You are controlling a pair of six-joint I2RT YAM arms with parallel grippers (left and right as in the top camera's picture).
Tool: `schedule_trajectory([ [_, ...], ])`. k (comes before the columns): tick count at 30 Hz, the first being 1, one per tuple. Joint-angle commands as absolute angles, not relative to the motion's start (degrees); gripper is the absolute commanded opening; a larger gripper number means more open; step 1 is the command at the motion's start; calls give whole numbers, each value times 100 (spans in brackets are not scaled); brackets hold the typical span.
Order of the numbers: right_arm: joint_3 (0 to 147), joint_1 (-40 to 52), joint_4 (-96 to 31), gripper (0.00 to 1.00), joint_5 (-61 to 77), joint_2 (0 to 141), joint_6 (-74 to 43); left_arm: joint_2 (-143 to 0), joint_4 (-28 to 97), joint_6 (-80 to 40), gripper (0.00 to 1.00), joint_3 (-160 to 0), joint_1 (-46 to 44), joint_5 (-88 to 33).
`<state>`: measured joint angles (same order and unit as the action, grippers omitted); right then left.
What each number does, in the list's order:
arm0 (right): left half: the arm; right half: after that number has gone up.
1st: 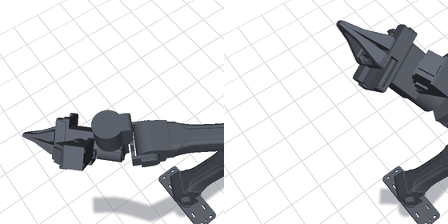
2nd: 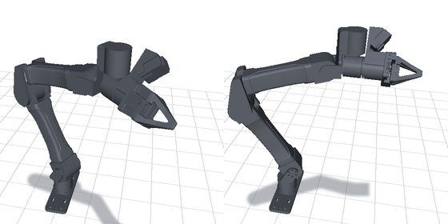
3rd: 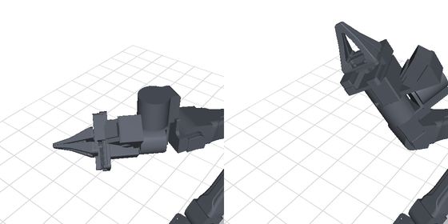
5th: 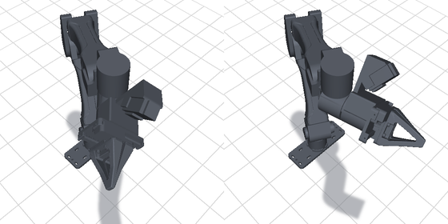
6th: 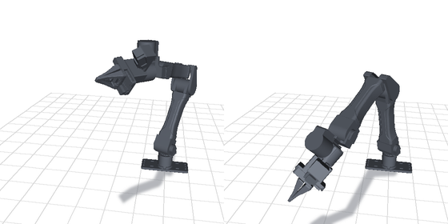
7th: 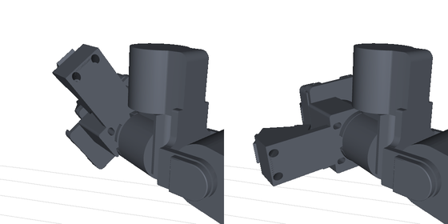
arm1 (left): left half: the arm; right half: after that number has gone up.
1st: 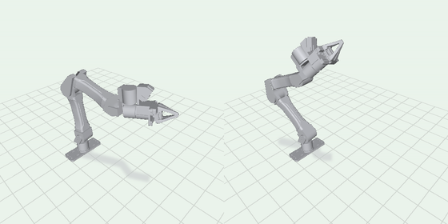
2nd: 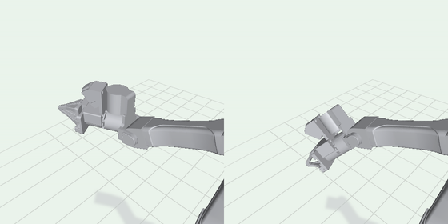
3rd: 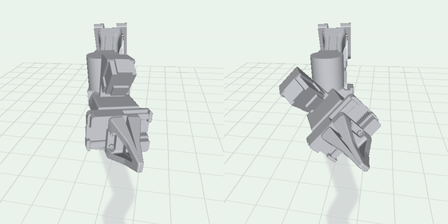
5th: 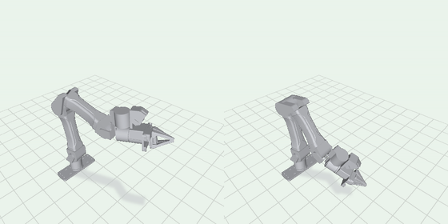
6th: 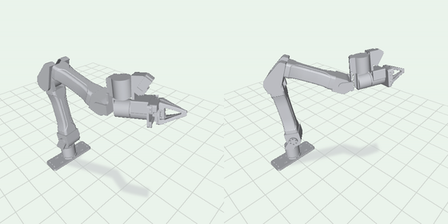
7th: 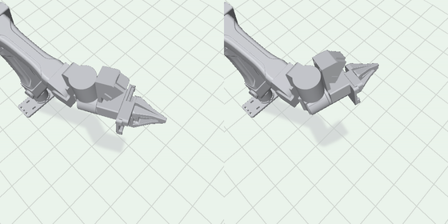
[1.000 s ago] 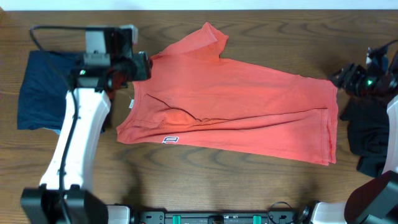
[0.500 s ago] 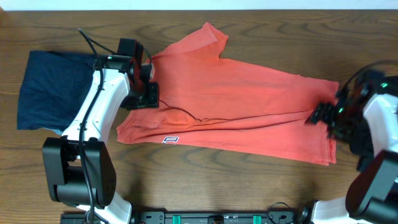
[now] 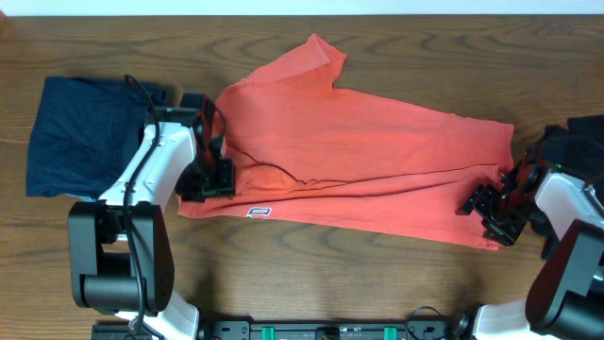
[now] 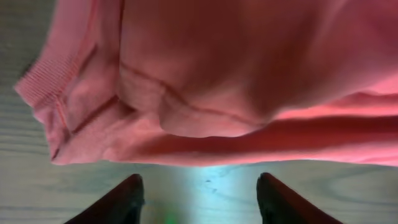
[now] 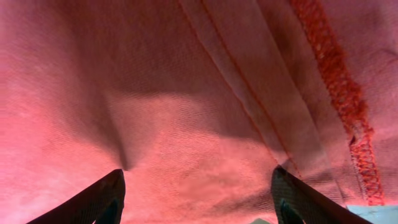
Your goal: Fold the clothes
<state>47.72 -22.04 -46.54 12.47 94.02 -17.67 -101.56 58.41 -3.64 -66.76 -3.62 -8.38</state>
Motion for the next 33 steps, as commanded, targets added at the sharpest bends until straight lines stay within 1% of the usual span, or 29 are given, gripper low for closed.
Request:
schedule_trajectory([
  [1,4574,-2211,-4239,71,1717,9581,-1817,-10097,5771,-631,63,-6486,-161,-434],
  [2,4574,-2211,-4171,69,1719,9581,-1811,-10097,5749,-709,65,-6449,-108,-305],
  [4,4574,-2211,-4058,60,1743,9581,-1793,-10099,5660,-823,67,-6383,14,-141],
  [6,4576,-2211,-4042,42,1741,9579,-1798,-10097,5494,-827,69,-6285,134,-143],
  [7,4576,-2211,-4047,27,1741,9579,-1798,-10099,5411,-836,70,-6224,183,-143],
  [8,4576,-2211,-4071,18,1739,9579,-1798,-10099,5290,-847,72,-6125,235,-143],
  [9,4576,-2213,-4104,13,1737,9579,-1800,-10099,5183,-847,72,-6025,272,-143],
  [11,4576,-2211,-4209,7,1737,9579,-1824,-10106,4998,-851,71,-5798,344,-143],
  [12,4576,-2213,-4281,6,1737,9579,-1824,-10108,4952,-878,65,-5684,377,-141],
  [14,4576,-2213,-4434,2,1732,9579,-1824,-10108,4943,-943,33,-5522,447,-143],
  [15,4578,-2213,-4521,1,1710,9579,-1826,-10108,4978,-974,19,-5483,478,-143],
  [16,4593,-2213,-4661,1,1627,9566,-1855,-10108,5063,-1013,7,-5470,517,-143],
  [19,4617,-2213,-4993,1,1321,9450,-1883,-10082,5382,-1111,6,-5476,635,-148],
  [25,4617,-2213,-5540,1,1192,9006,-1883,-9856,6086,-1109,6,-5511,897,-148],
  [26,4617,-2213,-5655,3,1105,8910,-1883,-9793,6191,-1109,6,-5511,932,-176],
  [28,4617,-2211,-5808,7,904,8748,-1885,-9660,6285,-1107,6,-5511,965,-329],
  [29,4617,-2211,-5837,12,832,8687,-1885,-9596,6311,-1109,6,-5511,963,-373],
  [30,4617,-2211,-5837,26,779,8624,-1885,-9524,6322,-1111,7,-5511,963,-412],
  [31,4617,-2211,-5826,41,764,8578,-1883,-9467,6324,-1111,23,-5511,963,-451],
  [32,4619,-2213,-5815,51,764,8541,-1883,-9413,6331,-1109,39,-5513,963,-515],
  [33,4624,-2211,-5811,59,766,8506,-1883,-9347,6361,-1109,49,-5516,963,-593],
])
